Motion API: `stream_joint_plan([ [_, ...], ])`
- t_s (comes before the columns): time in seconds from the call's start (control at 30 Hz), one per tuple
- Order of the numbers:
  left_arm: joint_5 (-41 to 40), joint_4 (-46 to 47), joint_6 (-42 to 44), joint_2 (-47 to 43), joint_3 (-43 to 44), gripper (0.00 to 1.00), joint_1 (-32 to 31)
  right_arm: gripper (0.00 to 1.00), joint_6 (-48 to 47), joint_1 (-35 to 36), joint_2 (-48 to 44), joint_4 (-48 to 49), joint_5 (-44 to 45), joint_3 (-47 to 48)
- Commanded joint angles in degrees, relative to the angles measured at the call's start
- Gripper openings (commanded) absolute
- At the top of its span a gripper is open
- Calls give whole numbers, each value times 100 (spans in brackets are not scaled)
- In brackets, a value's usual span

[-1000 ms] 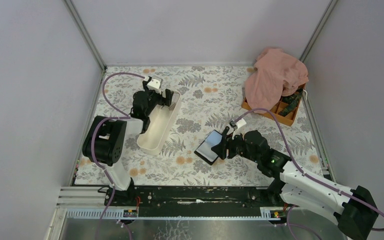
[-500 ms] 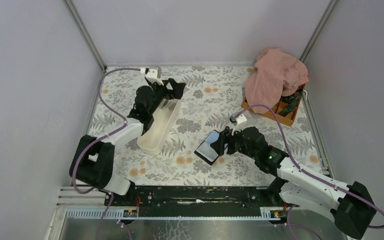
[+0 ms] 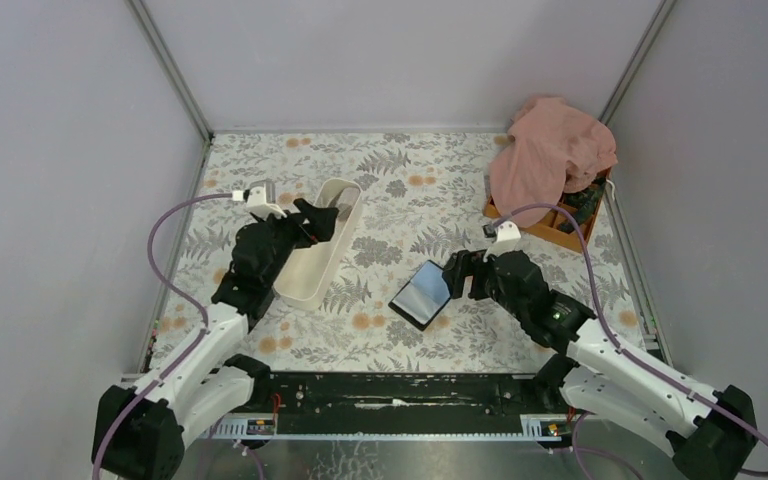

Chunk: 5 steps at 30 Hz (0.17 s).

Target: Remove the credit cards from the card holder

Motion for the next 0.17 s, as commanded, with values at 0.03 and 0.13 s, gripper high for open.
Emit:
stream_joint_plan([
  [0.03,-316,-346,-157,-459,-197,100,-38,85,-7,-58,-157,-281,446,277],
  [0.13,-354,-478,-242,-432,-127,100,-45,86,-68,-55,-174,-354,688,255],
])
